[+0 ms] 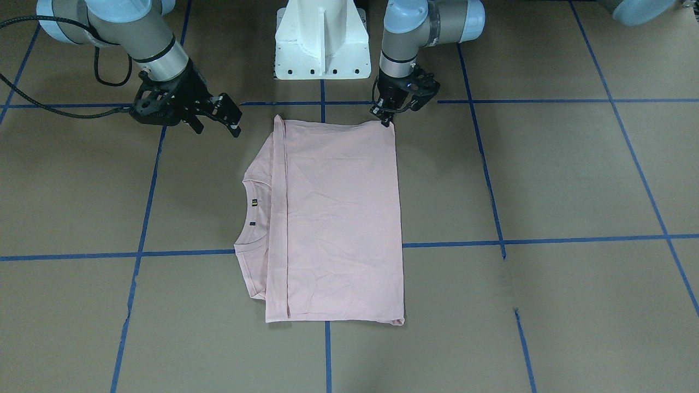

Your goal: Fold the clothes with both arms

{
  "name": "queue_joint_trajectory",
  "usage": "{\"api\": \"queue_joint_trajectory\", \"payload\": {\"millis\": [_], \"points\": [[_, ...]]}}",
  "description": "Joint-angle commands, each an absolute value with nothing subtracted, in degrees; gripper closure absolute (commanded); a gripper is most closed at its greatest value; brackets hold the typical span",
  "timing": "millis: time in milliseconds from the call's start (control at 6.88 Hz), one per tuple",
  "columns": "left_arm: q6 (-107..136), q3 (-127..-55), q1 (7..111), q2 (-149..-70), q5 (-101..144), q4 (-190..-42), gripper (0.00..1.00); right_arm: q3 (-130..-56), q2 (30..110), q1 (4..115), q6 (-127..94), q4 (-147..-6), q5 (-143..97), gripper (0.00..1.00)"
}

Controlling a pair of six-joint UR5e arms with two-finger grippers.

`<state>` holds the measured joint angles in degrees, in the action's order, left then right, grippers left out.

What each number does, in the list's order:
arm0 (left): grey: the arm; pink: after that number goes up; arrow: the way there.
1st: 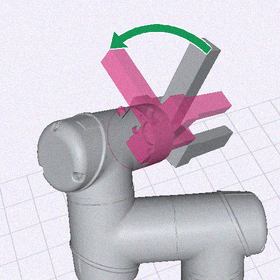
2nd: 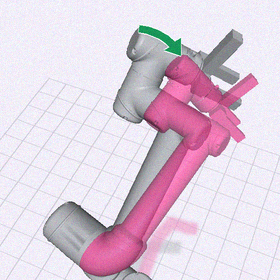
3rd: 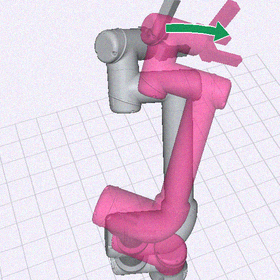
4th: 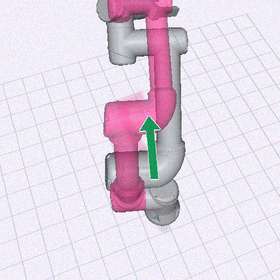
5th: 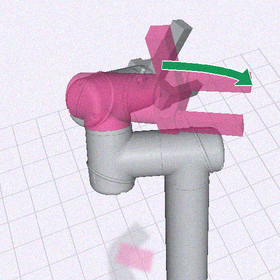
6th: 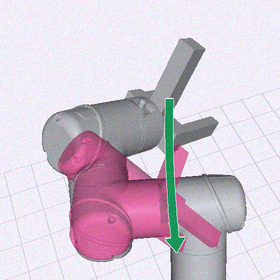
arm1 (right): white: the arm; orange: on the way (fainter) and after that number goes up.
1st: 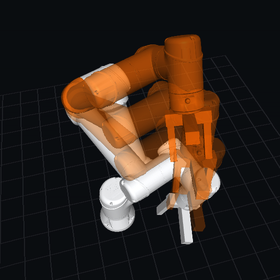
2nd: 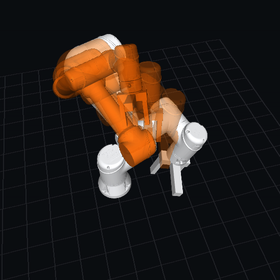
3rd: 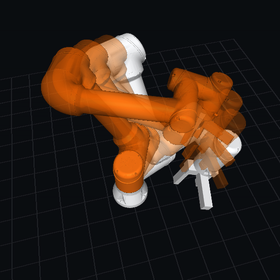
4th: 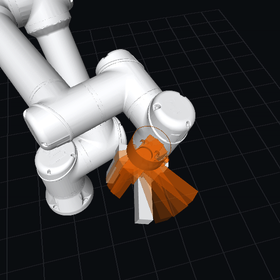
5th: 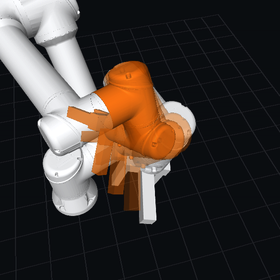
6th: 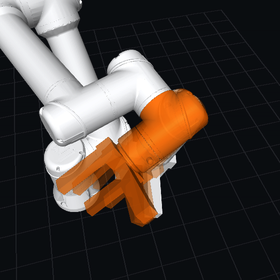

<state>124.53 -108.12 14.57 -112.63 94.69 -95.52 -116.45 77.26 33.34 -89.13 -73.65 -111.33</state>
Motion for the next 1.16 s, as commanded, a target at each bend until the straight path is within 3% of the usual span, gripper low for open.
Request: {"api": "queue_joint_trajectory", "payload": {"millis": [0, 291, 727, 872, 1017], "points": [[123.93, -109.24, 14.68, -112.94, 94.83, -95.28, 1.00, -116.37, 77.34, 33.40, -89.12, -73.65, -111.36, 0.00], [123.40, -113.88, 14.59, -112.94, 95.10, -89.94, 1.00, -116.37, 77.43, 33.14, -89.30, -73.65, -111.62, 0.00], [121.91, -113.91, 14.59, -112.68, 94.84, -89.65, 1.00, -114.01, 74.12, 26.57, -100.42, -73.74, -109.44, 0.00], [121.82, -113.73, 14.59, -112.76, 94.83, -89.65, 1.00, -112.86, 72.44, 23.85, -103.59, -76.70, -106.03, 0.00], [121.73, -113.73, 14.68, -112.68, 94.75, -89.74, 1.00, -112.42, 66.42, 21.12, -104.93, -88.30, -101.82, 0.00]]}}
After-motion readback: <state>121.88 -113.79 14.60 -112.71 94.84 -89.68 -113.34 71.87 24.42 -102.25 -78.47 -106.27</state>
